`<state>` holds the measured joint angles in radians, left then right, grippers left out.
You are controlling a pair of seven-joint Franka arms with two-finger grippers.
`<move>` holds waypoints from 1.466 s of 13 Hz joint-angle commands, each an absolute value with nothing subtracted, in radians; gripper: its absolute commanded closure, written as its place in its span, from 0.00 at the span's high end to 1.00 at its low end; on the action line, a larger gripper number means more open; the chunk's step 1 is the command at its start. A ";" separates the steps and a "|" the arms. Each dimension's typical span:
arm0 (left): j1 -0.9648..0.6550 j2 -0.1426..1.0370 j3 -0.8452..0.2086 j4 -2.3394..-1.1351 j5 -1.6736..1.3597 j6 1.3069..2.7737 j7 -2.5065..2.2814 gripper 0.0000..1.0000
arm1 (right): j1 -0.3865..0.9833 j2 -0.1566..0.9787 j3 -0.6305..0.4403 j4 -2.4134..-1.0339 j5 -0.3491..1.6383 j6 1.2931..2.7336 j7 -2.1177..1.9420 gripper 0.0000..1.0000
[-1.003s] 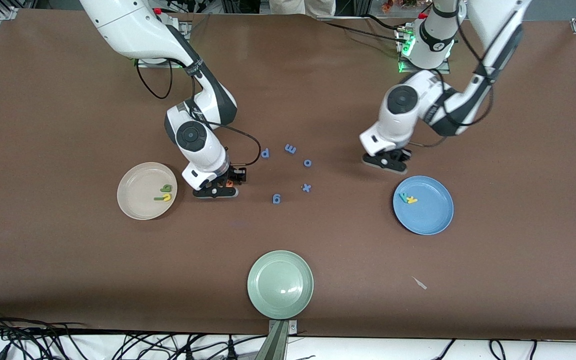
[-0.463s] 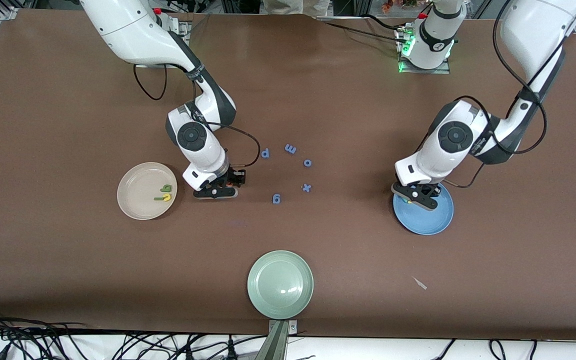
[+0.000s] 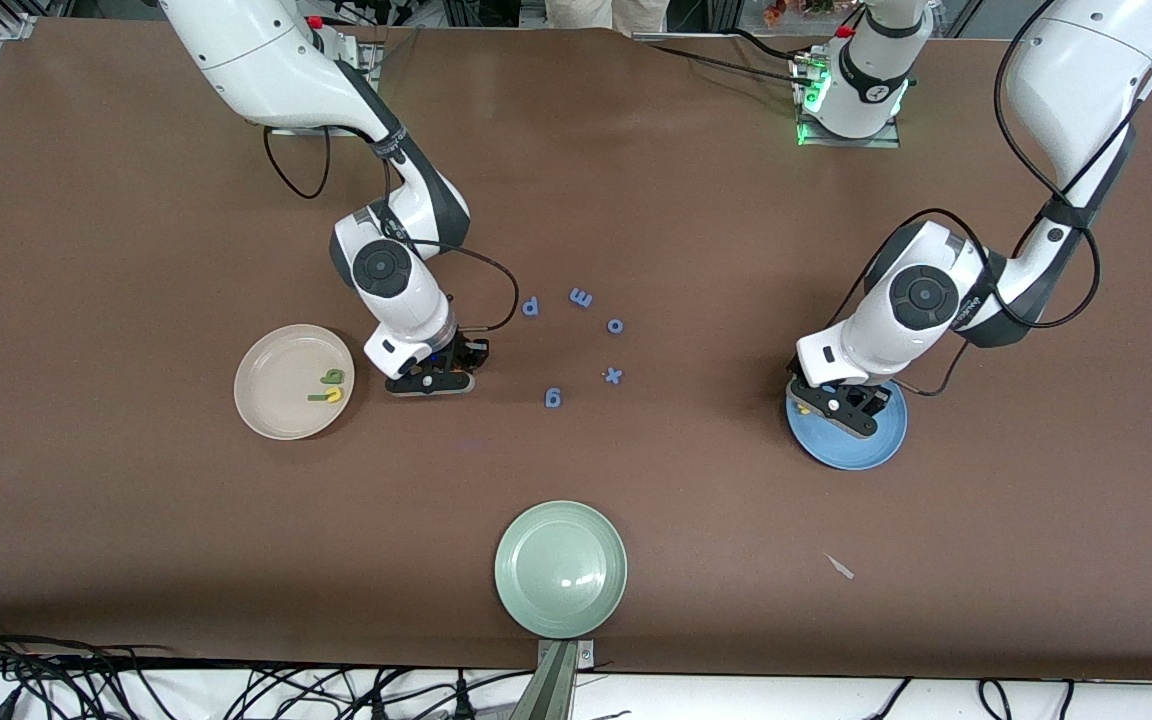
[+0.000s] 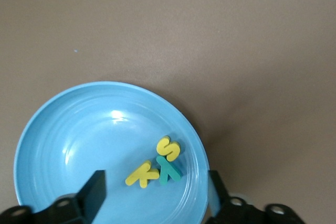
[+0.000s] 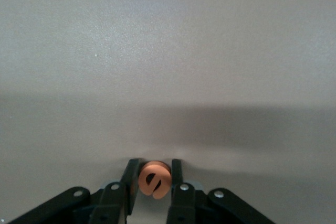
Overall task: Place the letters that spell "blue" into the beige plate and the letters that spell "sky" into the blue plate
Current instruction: 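Place the e with the right gripper while the left gripper returns to rest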
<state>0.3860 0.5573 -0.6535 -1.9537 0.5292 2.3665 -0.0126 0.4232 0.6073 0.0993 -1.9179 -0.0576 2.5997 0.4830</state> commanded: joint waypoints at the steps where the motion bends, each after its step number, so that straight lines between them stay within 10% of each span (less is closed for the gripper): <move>1: 0.385 0.522 -0.678 -1.903 0.540 2.268 -0.008 1.00 | 0.414 0.513 0.039 -1.918 -0.071 2.457 0.315 0.13; 8: 0.299 0.518 -0.759 -1.415 0.404 1.716 -0.014 1.00 | 0.373 0.330 -0.196 -1.983 -0.068 2.175 -0.182 0.24; 10: 0.296 0.518 -0.761 -1.285 0.387 1.582 -0.014 1.00 | 0.364 0.321 -0.198 -1.987 -0.057 2.174 -0.170 0.91; 13: 0.305 0.456 -0.714 -1.235 0.357 1.575 -0.014 1.00 | 0.364 0.273 -0.193 -1.953 -0.049 2.169 -0.172 1.00; 16: 0.030 0.321 -0.174 -1.276 0.026 1.580 -0.018 1.00 | 0.364 0.200 -0.155 -1.809 -0.017 1.986 -0.166 1.00; 19: -0.006 0.151 -0.049 -1.534 -0.109 1.707 -0.021 1.00 | 0.357 0.103 -0.152 -1.694 0.032 1.841 -0.170 1.00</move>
